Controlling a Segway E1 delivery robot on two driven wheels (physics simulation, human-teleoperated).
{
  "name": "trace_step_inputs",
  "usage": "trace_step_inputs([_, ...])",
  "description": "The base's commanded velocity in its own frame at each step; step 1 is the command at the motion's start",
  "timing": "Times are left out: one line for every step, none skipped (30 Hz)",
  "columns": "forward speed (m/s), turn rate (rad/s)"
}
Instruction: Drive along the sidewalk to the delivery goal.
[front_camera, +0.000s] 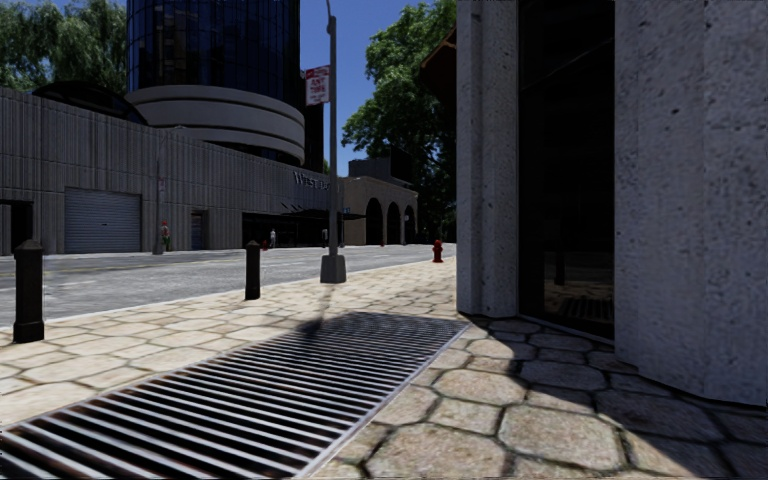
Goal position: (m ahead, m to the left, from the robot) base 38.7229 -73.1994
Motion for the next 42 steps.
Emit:
trace_step_inputs([1.89, 0.0])
trace_step_inputs([1.89, 0.0])
trace_step_inputs([1.89, 0.0])
trace_step_inputs([1.89, 0.0])
trace_step_inputs([1.89, 0.0])
trace_step_inputs([1.89, 0.0])
trace_step_inputs([1.89, 0.0])
trace_step_inputs([1.89, 0.0])
trace_step_inputs([1.89, 0.0])
trace_step_inputs([1.89, 0.0])
trace_step_inputs([1.89, 0.0])
trace_step_inputs([1.89, 0.0])
trace_step_inputs([1.89, 0.0])
trace_step_inputs([1.89, 0.0])
trace_step_inputs([1.89, 0.0])
trace_step_inputs([1.89, 0.0])
trace_step_inputs([1.89, 0.0])
trace_step_inputs([1.89, 0.0])
trace_step_inputs([1.89, 0.0])
trace_step_inputs([1.89, 0.0])
trace_step_inputs([1.89, 0.0])
trace_step_inputs([1.89, 0.0])
trace_step_inputs([1.89, 0.0])
trace_step_inputs([1.89, 0.0])
trace_step_inputs([1.89, 0.0])
trace_step_inputs([1.89, 0.0])
trace_step_inputs([1.89, 0.0])
trace_step_inputs([1.89, 0.0])
trace_step_inputs([1.89, 0.0])
trace_step_inputs([1.89, 0.0])
trace_step_inputs([1.89, 0.0])
trace_step_inputs([1.89, 0.0])
trace_step_inputs([1.89, 0.0])
trace_step_inputs([1.89, 0.0])
trace_step_inputs([1.89, 0.0])
trace_step_inputs([1.89, 0.0])
trace_step_inputs([1.89, 0.0])
trace_step_inputs([1.89, 0.0])
trace_step_inputs([1.89, 0.0])
trace_step_inputs([1.89, 0.0])
trace_step_inputs([1.89, 0.0])
trace_step_inputs([1.89, 0.0])
